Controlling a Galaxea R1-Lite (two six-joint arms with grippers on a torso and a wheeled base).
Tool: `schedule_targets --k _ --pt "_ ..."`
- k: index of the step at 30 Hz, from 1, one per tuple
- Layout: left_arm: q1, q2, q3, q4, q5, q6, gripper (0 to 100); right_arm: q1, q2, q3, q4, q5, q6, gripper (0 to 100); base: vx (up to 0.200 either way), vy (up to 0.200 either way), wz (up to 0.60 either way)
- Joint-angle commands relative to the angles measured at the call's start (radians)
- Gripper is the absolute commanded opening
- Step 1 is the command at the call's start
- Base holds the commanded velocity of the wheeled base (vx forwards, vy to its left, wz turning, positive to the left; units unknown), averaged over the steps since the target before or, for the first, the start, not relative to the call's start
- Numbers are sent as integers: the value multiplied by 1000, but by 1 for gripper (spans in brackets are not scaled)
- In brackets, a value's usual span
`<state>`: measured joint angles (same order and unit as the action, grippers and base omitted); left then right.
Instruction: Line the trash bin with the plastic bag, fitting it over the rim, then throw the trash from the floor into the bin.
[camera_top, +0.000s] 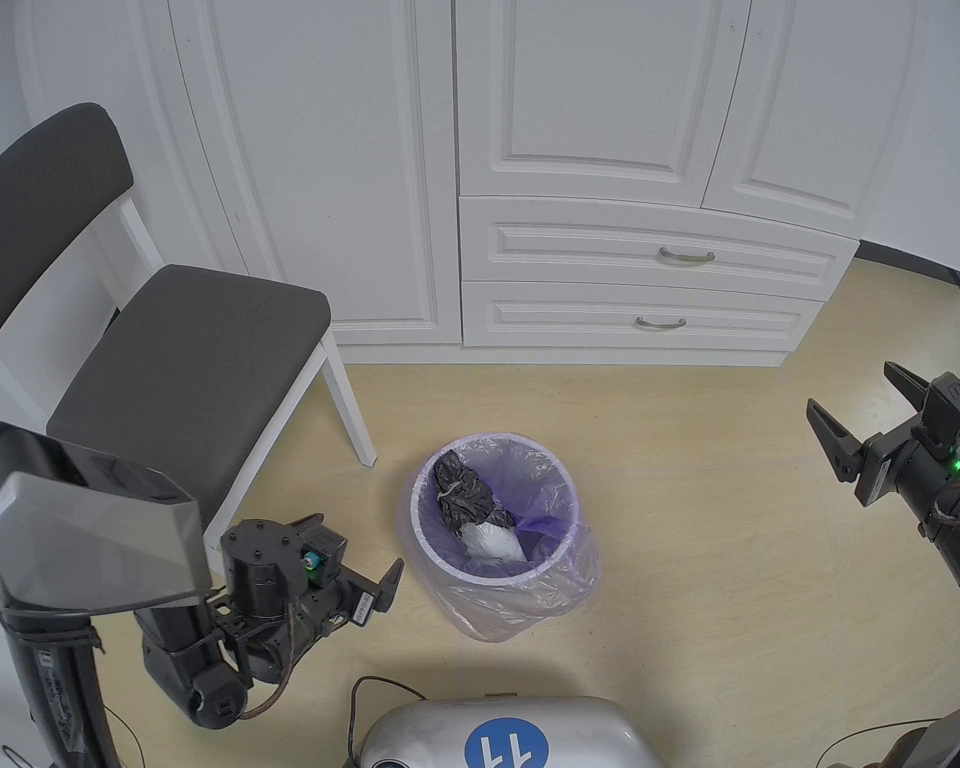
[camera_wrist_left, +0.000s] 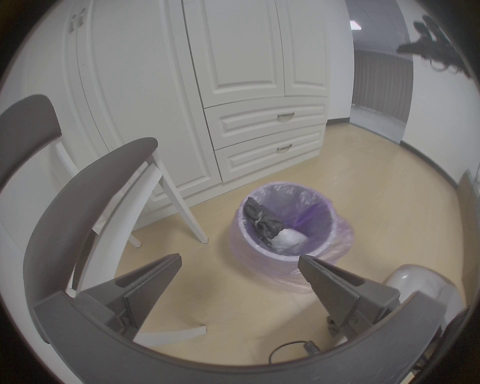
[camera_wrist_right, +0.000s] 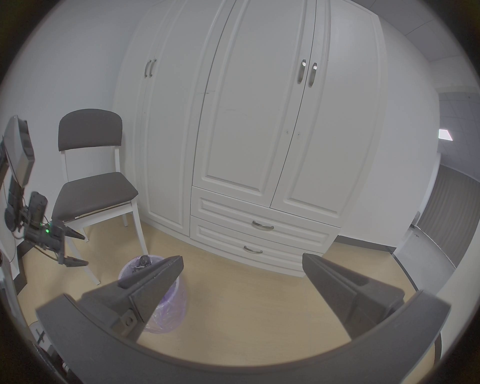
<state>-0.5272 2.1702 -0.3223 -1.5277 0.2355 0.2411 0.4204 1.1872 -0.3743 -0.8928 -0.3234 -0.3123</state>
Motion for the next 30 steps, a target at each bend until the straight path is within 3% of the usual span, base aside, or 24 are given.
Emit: schedule_targets --k 1,7,12,16,18,19,22,30 --pt "6 82 -67 -6 42 37 100 -2 5 -5 -6 3 2 100 0 0 0" --pt "7 -136 -29 -3 48 46 100 -28 -24 -15 -9 3 4 100 0 0 0" --pt "36 -405 75 -3 90 57 100 -100 -123 0 3 3 29 100 0 0 0" --pt "147 -584 74 7 94 55 100 -177 -298 3 58 3 58 100 0 0 0" --pt "165 -606 66 15 94 55 100 -193 -324 0 78 3 58 100 0 0 0" --pt "236 -696 25 69 94 52 100 -256 -428 -15 175 3 61 100 0 0 0" --pt "300 -822 -18 155 93 30 100 -287 -541 -40 267 9 73 100 0 0 0" --pt "432 -1162 -44 426 87 -88 100 -405 -719 -68 295 98 226 100 0 0 0"
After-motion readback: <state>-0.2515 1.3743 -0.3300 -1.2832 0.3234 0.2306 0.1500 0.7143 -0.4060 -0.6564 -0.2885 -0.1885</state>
